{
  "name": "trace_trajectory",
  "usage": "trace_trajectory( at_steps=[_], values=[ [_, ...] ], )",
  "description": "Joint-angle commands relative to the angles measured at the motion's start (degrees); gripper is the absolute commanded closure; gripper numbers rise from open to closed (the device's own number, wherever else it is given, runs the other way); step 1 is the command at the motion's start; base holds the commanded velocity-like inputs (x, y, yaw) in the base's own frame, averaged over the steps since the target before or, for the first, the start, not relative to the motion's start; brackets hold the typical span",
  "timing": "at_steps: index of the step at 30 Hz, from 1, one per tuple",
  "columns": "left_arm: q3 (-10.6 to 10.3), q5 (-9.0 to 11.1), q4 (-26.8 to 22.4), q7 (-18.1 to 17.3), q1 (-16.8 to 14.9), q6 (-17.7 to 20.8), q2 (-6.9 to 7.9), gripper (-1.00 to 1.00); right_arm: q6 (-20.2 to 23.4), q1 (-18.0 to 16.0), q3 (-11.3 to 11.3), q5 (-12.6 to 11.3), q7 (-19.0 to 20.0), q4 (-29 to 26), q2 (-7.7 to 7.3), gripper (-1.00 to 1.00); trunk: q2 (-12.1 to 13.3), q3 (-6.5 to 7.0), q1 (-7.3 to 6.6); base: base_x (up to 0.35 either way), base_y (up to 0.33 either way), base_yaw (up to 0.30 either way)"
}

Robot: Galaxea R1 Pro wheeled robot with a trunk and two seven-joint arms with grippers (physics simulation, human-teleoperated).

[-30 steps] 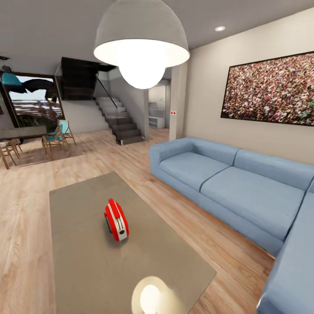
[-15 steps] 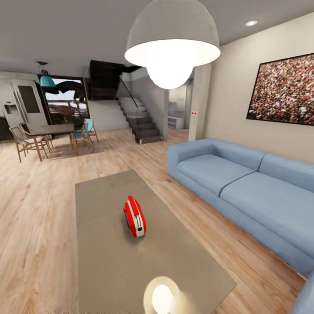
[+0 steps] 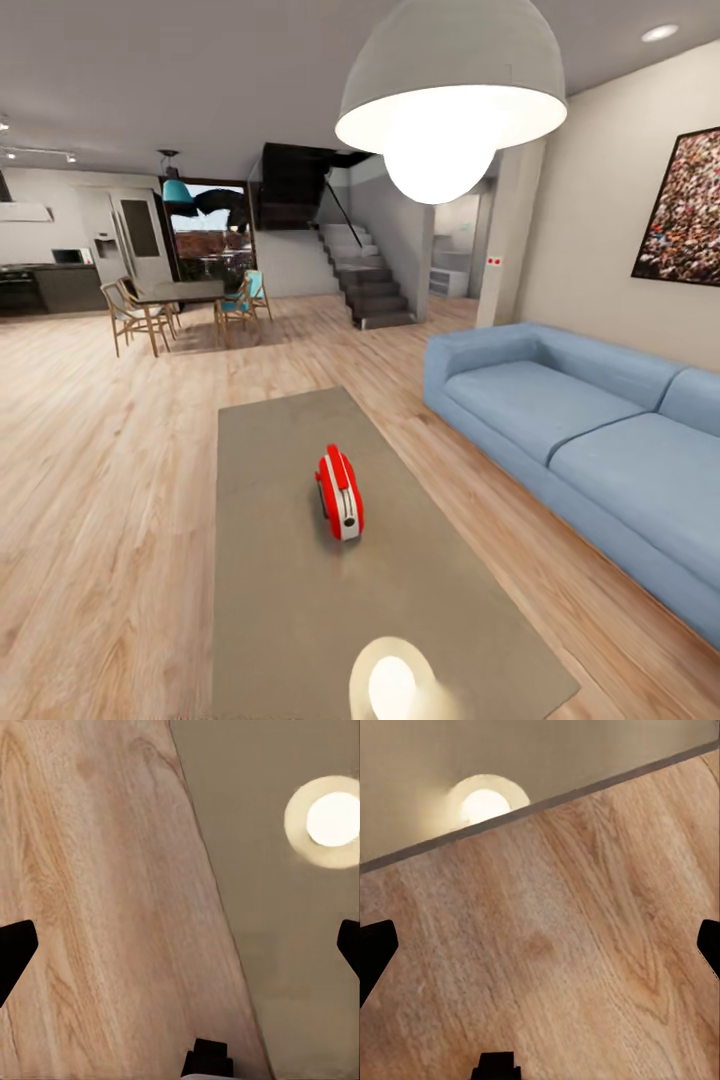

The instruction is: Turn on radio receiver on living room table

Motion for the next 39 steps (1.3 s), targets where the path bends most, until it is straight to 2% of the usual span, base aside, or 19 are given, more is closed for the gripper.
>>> trace_trajectory(
  at_steps=[1,29,39],
  values=[
    [0.0,0.0,0.0,0.0,0.0,0.0,0.0,-1.0,0.0,0.0,0.0,0.0,0.0,0.0,0.0,-1.0,0.0,0.0,0.0,0.0,-0.177,0.295],
    [0.0,0.0,0.0,0.1,0.0,0.0,0.08,-1.0,0.0,0.0,0.0,0.0,0.0,0.2,0.0,-1.0,0.0,0.0,0.0,0.0,-0.207,0.295],
    [0.1,0.0,0.0,0.1,0.0,0.0,0.09,-1.0,0.0,0.0,0.0,0.0,0.0,0.2,0.0,-1.0,0.0,0.0,0.0,0.0,-0.027,0.295]
  ],
)
